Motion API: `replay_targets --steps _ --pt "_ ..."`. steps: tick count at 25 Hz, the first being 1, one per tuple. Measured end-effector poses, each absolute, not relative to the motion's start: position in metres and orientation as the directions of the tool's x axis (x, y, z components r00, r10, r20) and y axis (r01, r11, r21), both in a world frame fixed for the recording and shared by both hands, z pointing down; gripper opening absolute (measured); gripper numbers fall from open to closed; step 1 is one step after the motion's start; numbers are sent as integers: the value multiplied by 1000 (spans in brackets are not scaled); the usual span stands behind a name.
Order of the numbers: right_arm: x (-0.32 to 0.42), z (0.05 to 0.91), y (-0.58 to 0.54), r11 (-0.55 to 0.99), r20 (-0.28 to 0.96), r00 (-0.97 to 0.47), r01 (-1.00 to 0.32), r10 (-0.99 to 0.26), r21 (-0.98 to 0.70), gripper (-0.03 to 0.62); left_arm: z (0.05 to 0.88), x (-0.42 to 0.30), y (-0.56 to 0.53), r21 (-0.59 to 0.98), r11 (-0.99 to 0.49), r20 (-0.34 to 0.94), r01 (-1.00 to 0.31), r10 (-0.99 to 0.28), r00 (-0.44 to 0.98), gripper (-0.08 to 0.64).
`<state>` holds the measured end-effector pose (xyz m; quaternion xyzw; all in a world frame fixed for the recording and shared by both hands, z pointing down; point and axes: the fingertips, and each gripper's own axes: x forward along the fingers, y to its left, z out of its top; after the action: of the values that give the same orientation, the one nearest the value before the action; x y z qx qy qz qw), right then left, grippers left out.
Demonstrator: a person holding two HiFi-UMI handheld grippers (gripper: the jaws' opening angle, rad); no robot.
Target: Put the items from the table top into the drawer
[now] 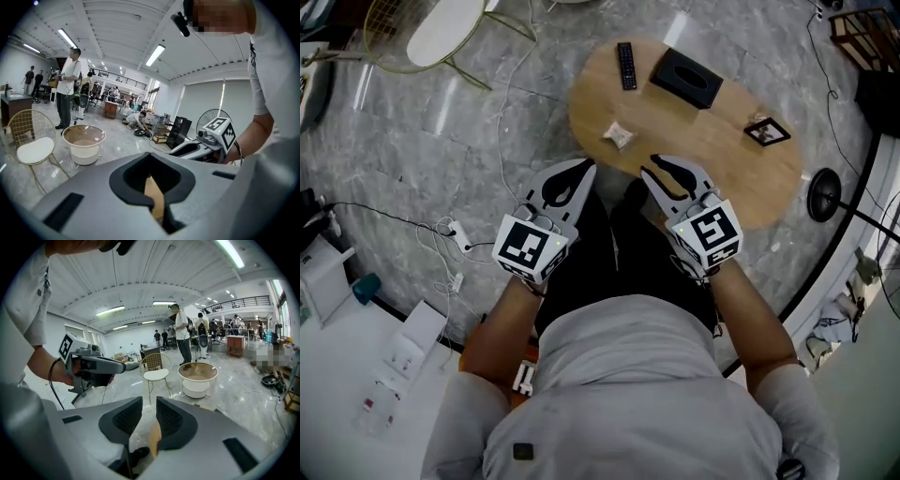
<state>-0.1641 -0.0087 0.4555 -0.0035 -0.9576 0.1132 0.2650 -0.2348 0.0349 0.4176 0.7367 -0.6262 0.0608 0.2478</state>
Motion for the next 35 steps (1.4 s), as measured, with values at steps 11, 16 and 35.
replay_targets --steps 11,16,35 --pt "-206 617 -21 970 644 -756 -57 114 -237 192 553 -265 20 348 -149 500 -926 -806 317 9" --pt "-209 693 -24 970 699 -703 -56 131 -237 214 607 -271 15 376 -142 528 -916 -779 338 9" --pt "-205 915 -6 990 895 -426 31 137 -136 278 732 -297 18 422 -69 639 -904 -685 351 9"
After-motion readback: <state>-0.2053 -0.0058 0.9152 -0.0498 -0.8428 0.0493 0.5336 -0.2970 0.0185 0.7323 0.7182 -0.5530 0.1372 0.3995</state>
